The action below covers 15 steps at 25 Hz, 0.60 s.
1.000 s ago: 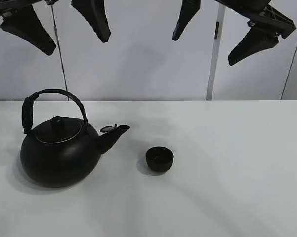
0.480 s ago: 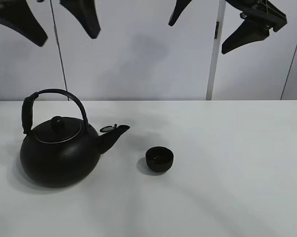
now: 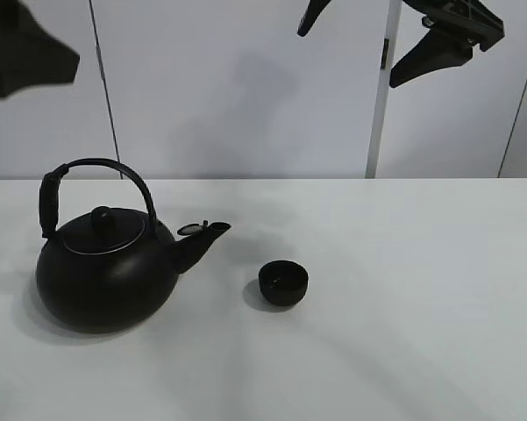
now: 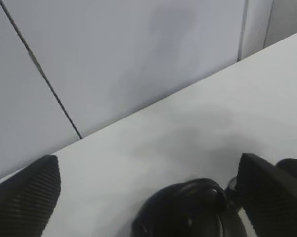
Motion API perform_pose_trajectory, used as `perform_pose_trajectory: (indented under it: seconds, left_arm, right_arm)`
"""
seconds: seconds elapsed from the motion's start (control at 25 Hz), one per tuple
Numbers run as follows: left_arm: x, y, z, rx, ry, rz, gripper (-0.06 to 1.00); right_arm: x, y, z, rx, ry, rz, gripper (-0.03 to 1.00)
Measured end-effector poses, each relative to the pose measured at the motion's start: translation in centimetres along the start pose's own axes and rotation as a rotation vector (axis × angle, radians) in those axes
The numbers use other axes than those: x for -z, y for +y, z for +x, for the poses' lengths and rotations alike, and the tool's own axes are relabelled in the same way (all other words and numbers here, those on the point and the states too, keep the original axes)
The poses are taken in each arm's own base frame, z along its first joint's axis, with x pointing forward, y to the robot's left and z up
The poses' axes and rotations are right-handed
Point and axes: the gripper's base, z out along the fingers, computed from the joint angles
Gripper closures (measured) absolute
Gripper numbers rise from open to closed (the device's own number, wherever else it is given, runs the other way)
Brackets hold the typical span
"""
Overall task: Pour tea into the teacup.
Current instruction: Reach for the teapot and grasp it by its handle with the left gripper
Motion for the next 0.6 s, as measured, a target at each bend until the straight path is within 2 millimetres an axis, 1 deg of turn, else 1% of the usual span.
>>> perform_pose_trajectory:
  seconds: [0.04, 0.12, 0.24, 0.4, 0.6]
  left_arm:
    - [0.2, -0.5, 1.7, 0.008, -0.004, 0.014, 0.25]
    - [0.5, -1.4, 4.4, 0.035, -0.041, 0.035, 0.25]
    - [0.7, -2.1, 7.3, 0.11, -0.083, 0.033, 0.25]
    - [-0.4, -1.9, 9.9, 0.16, -0.078, -0.001, 0.25]
    - [-2.4, -1.8, 11.3, 0.18, -0.094, -0.014, 0.25]
  right_arm:
    - [0.0, 0.0, 0.0, 0.0, 0.0, 0.0, 0.27]
    - [0.0, 0.0, 0.0, 0.0, 0.0, 0.0, 0.27]
    - [0.0, 0.0, 0.0, 0.0, -0.001, 0.0, 0.27]
    - [0.0, 0.0, 0.0, 0.0, -0.001, 0.0, 0.27]
    - [0.0, 0.0, 0.0, 0.0, -0.001, 0.0, 0.27]
